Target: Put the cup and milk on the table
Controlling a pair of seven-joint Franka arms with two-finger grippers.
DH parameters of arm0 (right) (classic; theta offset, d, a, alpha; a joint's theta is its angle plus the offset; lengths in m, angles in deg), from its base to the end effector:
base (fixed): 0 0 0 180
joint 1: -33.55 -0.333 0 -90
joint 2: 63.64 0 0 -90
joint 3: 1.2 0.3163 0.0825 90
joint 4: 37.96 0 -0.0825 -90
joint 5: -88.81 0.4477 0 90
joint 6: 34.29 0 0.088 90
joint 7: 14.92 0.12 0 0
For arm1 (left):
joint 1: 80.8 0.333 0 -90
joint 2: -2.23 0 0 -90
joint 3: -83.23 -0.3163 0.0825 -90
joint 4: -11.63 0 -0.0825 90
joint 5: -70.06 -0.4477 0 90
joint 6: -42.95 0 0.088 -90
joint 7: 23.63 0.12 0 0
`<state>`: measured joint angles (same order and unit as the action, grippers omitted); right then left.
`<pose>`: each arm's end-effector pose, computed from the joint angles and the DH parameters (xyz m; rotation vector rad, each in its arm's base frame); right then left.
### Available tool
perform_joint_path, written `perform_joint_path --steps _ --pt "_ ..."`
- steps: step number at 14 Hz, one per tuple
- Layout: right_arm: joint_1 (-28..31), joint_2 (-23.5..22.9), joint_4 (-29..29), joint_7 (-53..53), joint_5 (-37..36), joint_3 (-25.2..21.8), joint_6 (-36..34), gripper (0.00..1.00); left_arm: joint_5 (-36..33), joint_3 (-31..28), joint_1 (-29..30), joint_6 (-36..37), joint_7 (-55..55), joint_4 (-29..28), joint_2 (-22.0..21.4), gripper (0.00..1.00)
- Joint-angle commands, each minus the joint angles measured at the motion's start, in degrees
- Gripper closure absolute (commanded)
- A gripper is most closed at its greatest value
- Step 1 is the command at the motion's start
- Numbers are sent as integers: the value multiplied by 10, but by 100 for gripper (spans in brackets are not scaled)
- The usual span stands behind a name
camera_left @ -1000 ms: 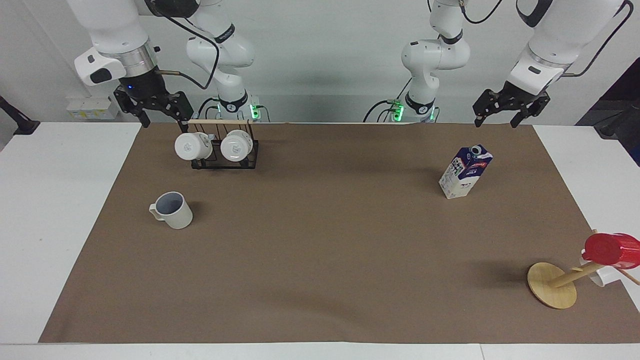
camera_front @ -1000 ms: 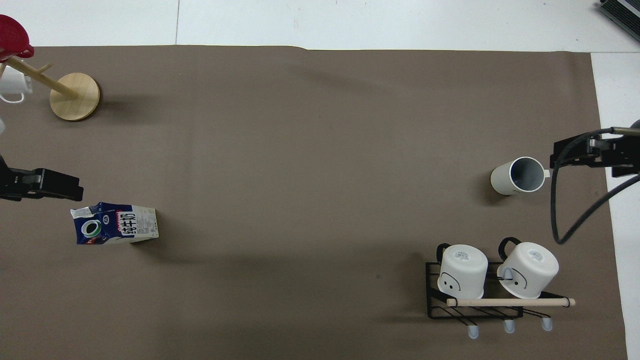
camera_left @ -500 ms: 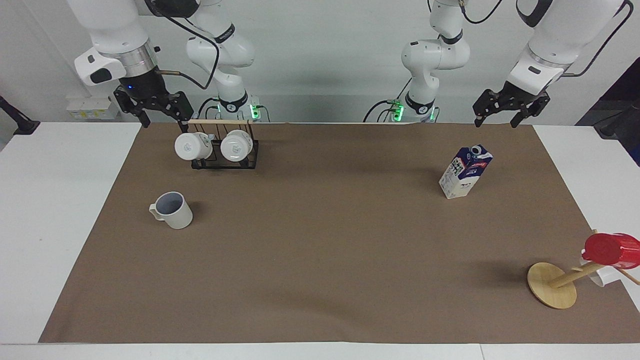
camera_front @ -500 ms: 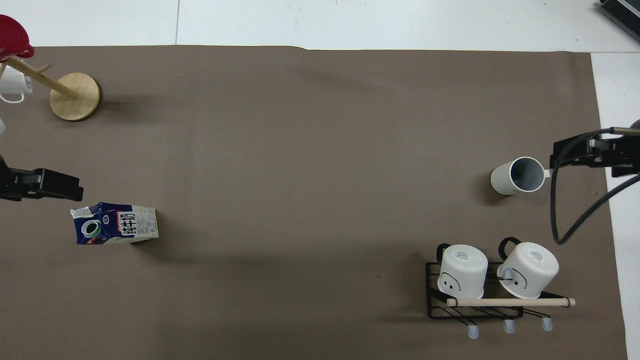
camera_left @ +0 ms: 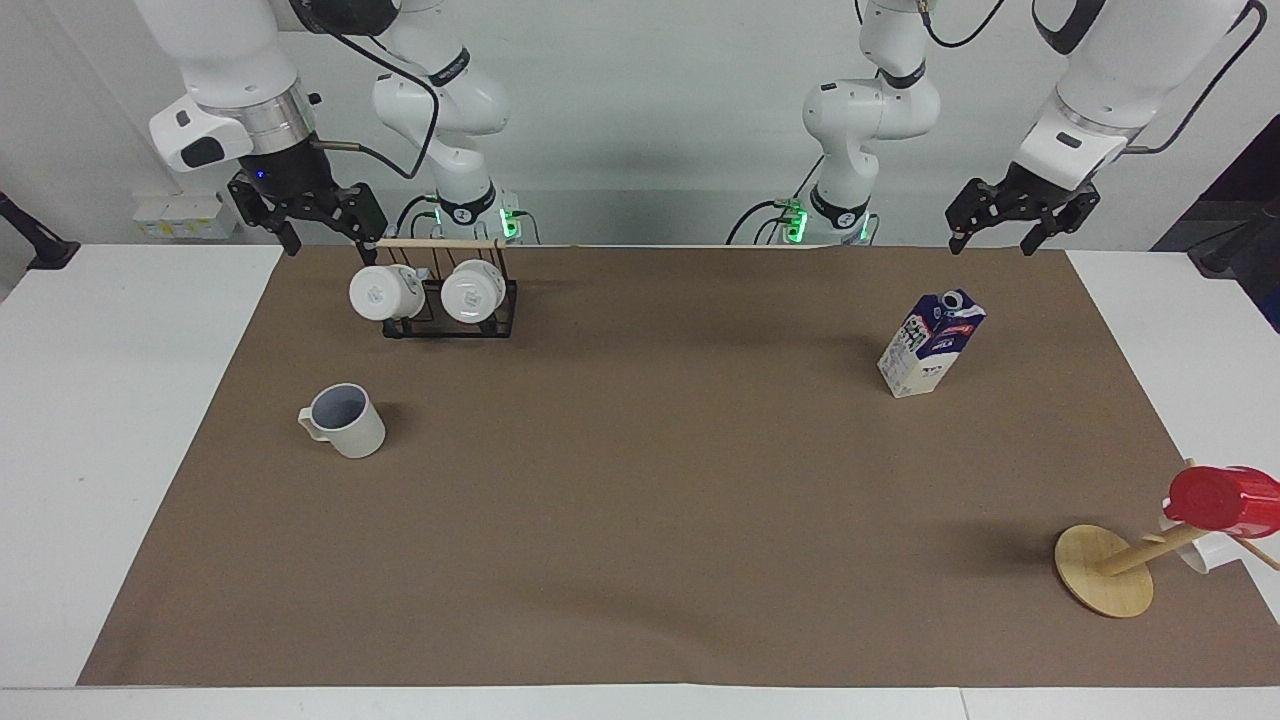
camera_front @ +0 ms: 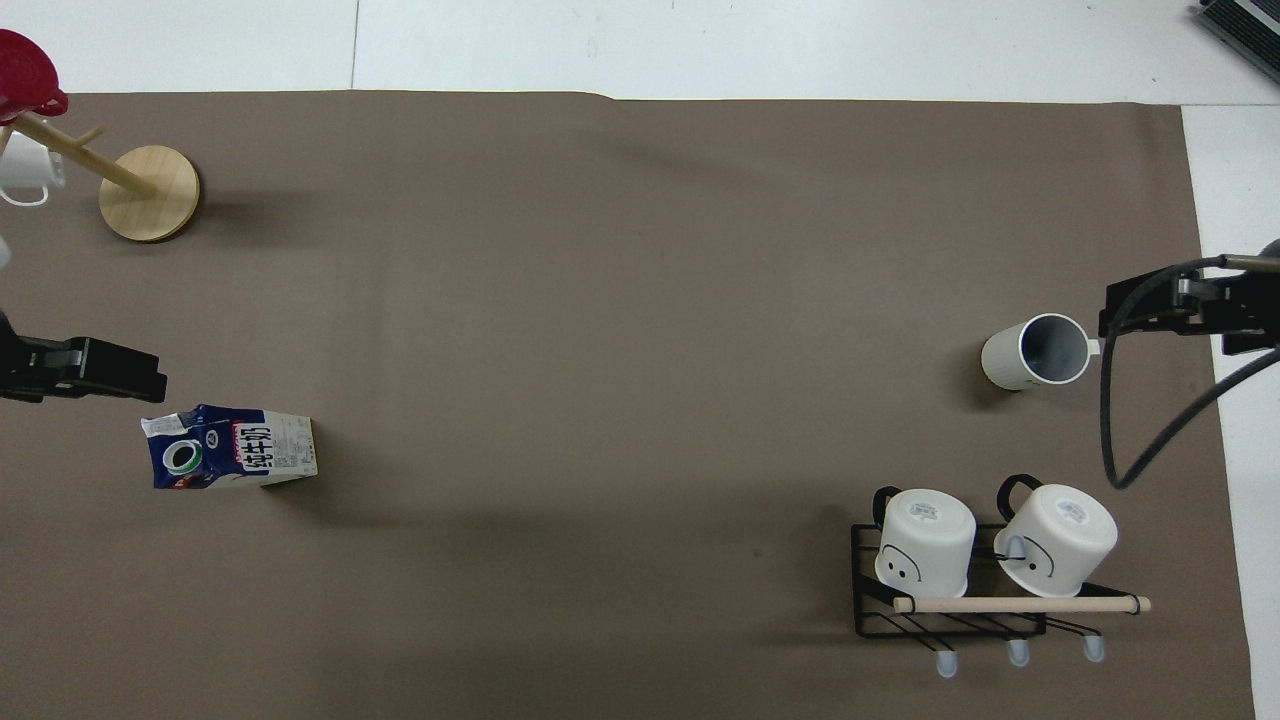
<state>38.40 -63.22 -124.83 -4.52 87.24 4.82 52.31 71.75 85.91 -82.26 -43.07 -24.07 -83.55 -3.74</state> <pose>0.6102 0.0093 0.6402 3.1036 -0.2531 0.0084 0.5750 -0.0466 0.6201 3.1163 -0.1020 -0.0885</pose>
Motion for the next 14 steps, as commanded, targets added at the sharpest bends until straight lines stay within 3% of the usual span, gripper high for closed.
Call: perform_joint_path --steps 1,14 --pt "3 7 -9 -10 -1 2 5 0 -9 -2 -2 11 -4 7 -2 0" --pt "33 7 -12 -13 -1 1 11 0 -9 -2 -2 11 -4 7 -2 0"
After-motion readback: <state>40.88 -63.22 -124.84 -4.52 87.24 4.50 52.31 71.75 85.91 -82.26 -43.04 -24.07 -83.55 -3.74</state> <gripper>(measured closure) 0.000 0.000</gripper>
